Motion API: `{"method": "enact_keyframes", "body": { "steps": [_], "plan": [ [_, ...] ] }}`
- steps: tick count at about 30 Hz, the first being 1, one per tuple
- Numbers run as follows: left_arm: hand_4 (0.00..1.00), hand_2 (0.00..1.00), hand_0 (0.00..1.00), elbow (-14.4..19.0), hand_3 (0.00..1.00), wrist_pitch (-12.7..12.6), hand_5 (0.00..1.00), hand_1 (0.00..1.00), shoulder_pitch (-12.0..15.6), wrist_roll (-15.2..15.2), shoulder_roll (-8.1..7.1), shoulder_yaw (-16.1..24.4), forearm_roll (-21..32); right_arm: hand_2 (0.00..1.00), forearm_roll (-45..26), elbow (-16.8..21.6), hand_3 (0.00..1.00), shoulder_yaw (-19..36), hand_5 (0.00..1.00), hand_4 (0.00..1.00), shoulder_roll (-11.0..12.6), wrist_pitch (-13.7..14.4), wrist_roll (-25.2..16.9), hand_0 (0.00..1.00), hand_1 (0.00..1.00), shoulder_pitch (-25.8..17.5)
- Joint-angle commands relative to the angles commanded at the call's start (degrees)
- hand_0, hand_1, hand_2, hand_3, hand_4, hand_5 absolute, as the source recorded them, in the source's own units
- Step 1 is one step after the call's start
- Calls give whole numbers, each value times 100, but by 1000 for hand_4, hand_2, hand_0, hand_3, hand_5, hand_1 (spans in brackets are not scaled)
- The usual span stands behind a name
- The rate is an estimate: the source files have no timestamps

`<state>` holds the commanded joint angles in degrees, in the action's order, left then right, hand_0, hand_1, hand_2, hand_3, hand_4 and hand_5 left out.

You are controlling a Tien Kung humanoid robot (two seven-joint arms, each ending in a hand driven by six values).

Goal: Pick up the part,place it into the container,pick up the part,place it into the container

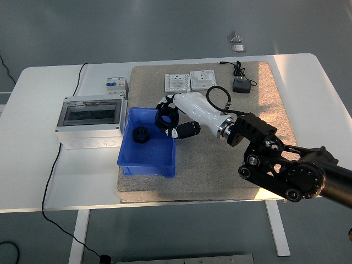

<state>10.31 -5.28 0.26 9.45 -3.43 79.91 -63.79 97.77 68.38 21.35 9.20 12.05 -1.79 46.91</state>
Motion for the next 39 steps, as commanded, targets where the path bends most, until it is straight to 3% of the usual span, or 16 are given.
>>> {"method": "enact_keyframes", "body": {
  "steps": [5,6,11,12,17,18,23,24,32,36,39],
  "plan": [
    [829,746,729,0,808,-10,795,723,-2,-16,1,-4,27,520,288,-115,586,-278,2,159,-115,-362,-168,621,277,134],
    [829,745,730,0,805,-12,796,724,-3,-20,1,-5,31,611,353,-136,629,-305,2,170,-136,-433,-155,703,526,153],
    [829,745,730,0,805,-19,796,724,-4,-34,0,8,22,611,554,-188,629,-393,2,170,-223,-595,-127,703,526,224],
    [830,744,730,0,805,-20,795,723,-4,-36,0,11,18,711,564,-194,683,-403,2,200,-232,-606,-121,839,723,230],
    [830,744,730,0,805,-29,795,723,-5,-42,1,26,-1,711,570,-268,683,-448,2,200,-294,-740,51,839,723,242],
    [830,743,729,0,804,-30,795,723,-4,-44,1,25,2,787,568,-281,714,-454,83,402,-302,-771,93,925,820,244],
    [830,743,729,0,804,-35,795,723,-2,-50,-1,15,15,787,581,-308,714,-474,83,402,-323,-878,258,925,820,250],
    [830,743,728,0,803,-36,794,722,-2,-51,-1,12,18,823,585,-308,750,-474,178,495,-325,-886,277,998,875,250],
    [830,743,729,0,803,-44,793,721,1,-58,-2,-7,36,833,596,-287,761,-409,219,525,-311,-860,296,998,887,211],
    [829,741,728,0,802,-48,796,721,2,-61,-1,-19,33,836,456,-218,763,-178,247,541,-237,-679,175,998,891,96],
    [829,741,728,0,802,-54,796,721,-5,-60,6,-29,7,836,49,-13,763,204,247,541,-48,-355,-36,998,891,-215]
  ]
}}
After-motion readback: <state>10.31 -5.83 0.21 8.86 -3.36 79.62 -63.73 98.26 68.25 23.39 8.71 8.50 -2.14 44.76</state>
